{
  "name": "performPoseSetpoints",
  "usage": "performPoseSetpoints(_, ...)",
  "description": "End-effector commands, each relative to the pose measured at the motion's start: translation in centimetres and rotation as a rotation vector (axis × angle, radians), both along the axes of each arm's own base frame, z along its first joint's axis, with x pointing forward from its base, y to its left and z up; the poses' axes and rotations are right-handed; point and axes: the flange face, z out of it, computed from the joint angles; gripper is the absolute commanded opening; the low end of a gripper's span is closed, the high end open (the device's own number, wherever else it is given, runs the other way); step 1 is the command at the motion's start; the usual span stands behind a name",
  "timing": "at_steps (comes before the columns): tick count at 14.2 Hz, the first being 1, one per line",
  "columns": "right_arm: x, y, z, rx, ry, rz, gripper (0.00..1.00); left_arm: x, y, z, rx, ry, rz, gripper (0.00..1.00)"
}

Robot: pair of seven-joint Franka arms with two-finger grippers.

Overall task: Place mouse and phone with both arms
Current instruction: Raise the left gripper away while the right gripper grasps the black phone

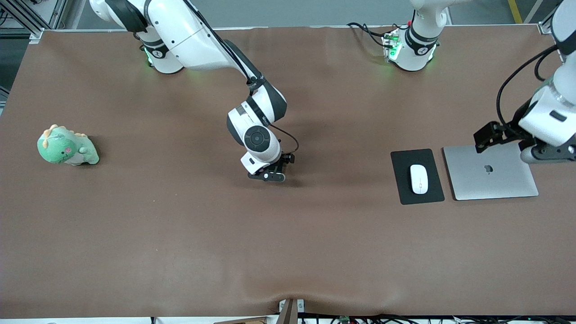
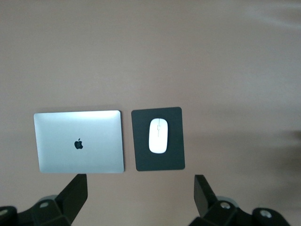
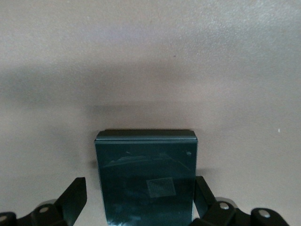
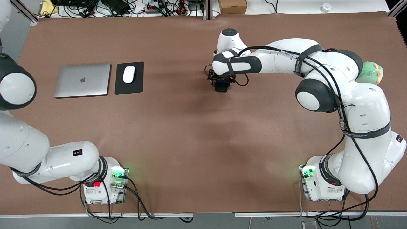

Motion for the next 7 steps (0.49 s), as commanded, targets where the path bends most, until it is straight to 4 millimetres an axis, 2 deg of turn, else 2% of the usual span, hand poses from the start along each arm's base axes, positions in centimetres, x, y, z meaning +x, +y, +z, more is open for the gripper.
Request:
performPoseSetpoints(1, -0.3, 0.1, -0.3, -0.005, -0.009, -0.012, 0.67, -1.7, 0.2, 1.6, -0.019, 0.010, -0.016, 1.00)
performPoseSetpoints(3, -0.3, 0.1, -0.2, -0.007, -0.007, -0.008, 0.27, -2.0, 1.7, 2.2, -0.030, 0.012, -0.016, 1.00)
performPoseSetpoints(6, 0.2, -0.4, 1.0, -0.018, 0.014, -0.014, 0.02, -2.4, 2.7, 2.4, -0.054, 0.036, -0.042, 1.00)
performPoseSetpoints(7, 0.6, -0.8, 2.2, -0.028, 0.038, -0.015, 0.00, -2.4, 2.7, 2.4, -0.063, 0.037, -0.042, 1.00)
